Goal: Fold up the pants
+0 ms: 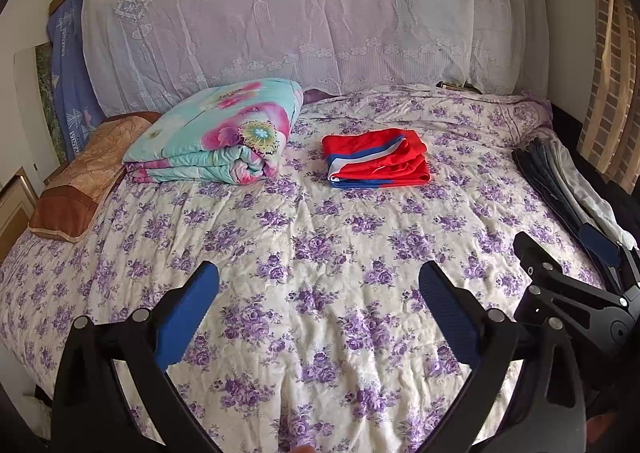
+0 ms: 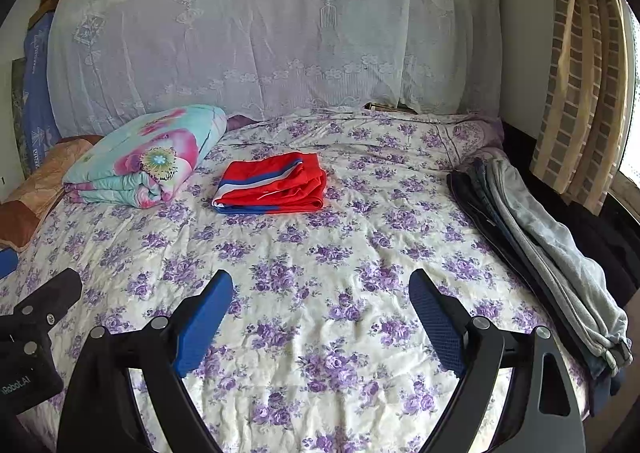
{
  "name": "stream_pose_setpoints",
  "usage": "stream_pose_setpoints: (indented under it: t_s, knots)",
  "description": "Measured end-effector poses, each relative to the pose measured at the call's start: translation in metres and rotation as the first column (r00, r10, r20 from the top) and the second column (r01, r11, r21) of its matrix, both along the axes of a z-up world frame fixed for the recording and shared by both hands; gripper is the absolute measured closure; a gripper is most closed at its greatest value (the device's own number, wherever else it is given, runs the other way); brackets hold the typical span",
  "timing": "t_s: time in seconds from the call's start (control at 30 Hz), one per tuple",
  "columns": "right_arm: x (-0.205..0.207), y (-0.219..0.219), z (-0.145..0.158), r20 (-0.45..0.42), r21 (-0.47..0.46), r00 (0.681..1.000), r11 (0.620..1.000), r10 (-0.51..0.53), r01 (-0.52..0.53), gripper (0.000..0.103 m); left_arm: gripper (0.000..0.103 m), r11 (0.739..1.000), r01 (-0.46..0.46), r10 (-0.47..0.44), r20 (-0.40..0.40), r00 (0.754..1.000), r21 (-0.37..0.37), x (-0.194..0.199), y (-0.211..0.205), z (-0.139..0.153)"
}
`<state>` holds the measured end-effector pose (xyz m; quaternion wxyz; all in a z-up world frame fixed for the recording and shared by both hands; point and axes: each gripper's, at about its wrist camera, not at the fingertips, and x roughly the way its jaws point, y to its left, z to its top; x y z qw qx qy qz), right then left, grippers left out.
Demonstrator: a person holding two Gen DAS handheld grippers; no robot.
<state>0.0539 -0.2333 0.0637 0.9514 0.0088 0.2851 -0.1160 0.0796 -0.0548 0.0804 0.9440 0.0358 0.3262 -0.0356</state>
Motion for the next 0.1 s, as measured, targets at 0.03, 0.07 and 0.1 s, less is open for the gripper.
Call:
stream_pose_setpoints:
  t_s: [0.03, 0.07, 0.1]
  knots:
    - [0.0, 0.0003, -0.0001, -0.001, 0.0, 1.0, 1.0, 0.0, 0.0, 0.013, 0.005, 1.0, 0.0, 0.0, -0.003, 1.0, -0.001, -0.0002, 0.0, -0.0002]
    - [-0.0002, 0.0007, -0.0001, -0.001, -0.001, 1.0, 1.0, -0.001, 0.001, 0.013, 0.006, 1.0, 0.0, 0.0, -0.006, 1.0, -0.002, -0.0002, 0.0, -0.0006]
    - [-0.0007, 0.0012, 0.0002, -0.002, -0.001, 1.0, 1.0, 0.0, 0.0, 0.013, 0.006, 1.0, 0.002, -0.002, -0.009, 1.0, -0.003, -0.0003, -0.0002, -0.001]
